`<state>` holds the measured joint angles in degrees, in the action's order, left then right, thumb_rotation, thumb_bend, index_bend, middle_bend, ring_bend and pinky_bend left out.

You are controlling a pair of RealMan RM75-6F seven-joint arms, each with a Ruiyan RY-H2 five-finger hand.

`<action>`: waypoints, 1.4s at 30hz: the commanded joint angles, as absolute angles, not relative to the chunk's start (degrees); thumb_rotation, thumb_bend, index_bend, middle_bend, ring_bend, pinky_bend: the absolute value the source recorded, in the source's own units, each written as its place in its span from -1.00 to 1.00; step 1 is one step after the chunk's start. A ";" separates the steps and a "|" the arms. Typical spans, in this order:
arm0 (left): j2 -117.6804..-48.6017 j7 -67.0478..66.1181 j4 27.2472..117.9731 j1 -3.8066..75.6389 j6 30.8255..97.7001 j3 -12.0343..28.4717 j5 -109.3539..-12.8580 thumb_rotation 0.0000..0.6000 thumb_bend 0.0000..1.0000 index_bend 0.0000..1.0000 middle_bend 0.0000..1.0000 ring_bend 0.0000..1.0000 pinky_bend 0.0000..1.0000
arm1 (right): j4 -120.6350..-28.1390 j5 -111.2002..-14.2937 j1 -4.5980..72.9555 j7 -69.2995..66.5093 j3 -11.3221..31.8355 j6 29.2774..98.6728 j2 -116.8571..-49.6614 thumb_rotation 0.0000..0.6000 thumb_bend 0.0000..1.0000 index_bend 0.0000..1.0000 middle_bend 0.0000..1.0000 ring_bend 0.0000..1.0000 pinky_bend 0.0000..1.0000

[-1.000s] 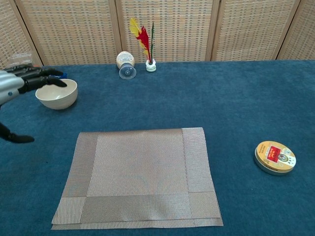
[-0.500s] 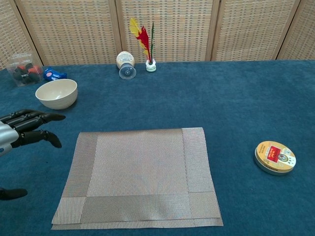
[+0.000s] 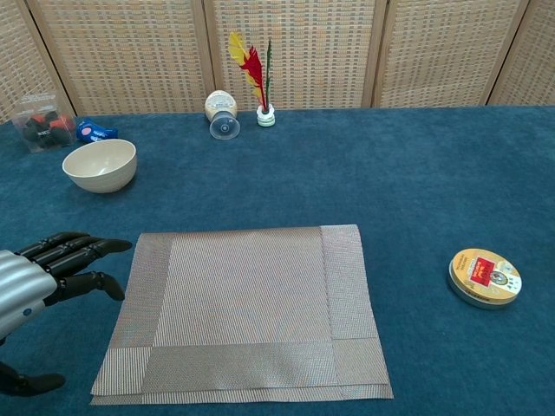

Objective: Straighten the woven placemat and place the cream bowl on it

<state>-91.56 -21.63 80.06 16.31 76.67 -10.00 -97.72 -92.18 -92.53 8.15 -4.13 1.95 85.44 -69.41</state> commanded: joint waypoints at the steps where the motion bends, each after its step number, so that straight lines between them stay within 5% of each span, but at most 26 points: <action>1: -92.15 -21.82 79.82 16.32 75.96 -9.77 -97.51 1.00 -0.80 -0.46 -1.00 -1.00 -1.00 | -92.13 -92.51 8.16 -4.12 1.98 85.43 -69.41 1.00 -0.53 -0.92 -1.00 -1.00 -1.00; 42: -95.64 -27.02 79.43 16.24 72.22 -9.47 -99.05 1.00 -0.80 -0.43 -1.00 -1.00 -1.00 | -92.60 -93.09 7.81 -4.99 1.96 86.31 -68.91 1.00 -0.53 -0.92 -1.00 -1.00 -1.00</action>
<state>-95.59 -26.99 79.48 16.23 72.29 -9.50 -99.11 -92.61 -93.09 7.81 -4.99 1.96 86.31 -68.91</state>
